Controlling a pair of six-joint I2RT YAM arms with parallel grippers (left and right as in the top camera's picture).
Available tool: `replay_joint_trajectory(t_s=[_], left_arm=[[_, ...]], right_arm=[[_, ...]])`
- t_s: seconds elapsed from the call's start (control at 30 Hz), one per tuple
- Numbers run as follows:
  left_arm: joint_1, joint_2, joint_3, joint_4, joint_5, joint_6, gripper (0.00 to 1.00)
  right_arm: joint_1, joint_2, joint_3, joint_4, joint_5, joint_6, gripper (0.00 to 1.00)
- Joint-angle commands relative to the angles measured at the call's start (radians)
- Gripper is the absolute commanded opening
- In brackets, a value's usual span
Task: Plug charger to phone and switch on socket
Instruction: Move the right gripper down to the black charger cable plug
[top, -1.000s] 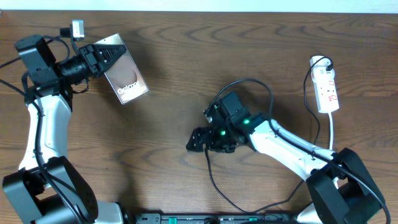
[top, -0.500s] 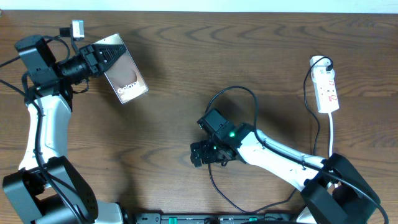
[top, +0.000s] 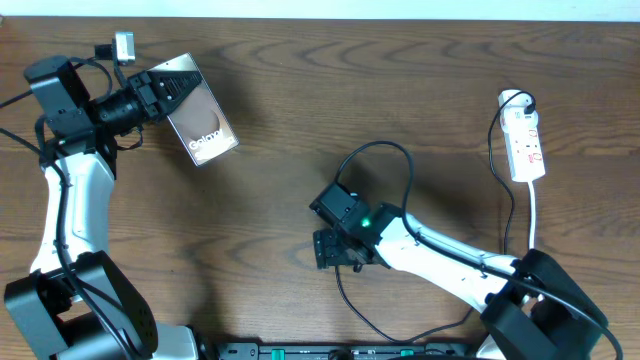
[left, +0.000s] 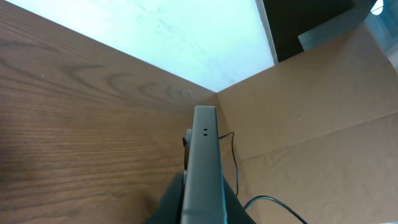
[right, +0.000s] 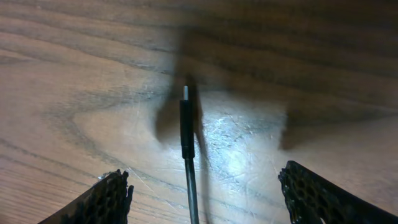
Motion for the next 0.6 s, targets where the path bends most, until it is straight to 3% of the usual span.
replay_joint_trajectory(t_s=[0.0, 0.17, 0.57], left_arm=[[0.003, -0.009, 0.023, 0.005, 0.018, 0.007, 0.07], [0.004, -0.009, 0.023, 0.005, 0.018, 0.007, 0.07], [0.004, -0.009, 0.023, 0.005, 0.018, 0.007, 0.07]], right_arm=[[0.032, 0.060, 0.093, -0.055, 0.053, 0.017, 0.77], [0.042, 0.172, 0.231, -0.194, 0.083, 0.021, 0.73], [0.039, 0.208, 0.234, -0.218, 0.069, 0.047, 0.66]])
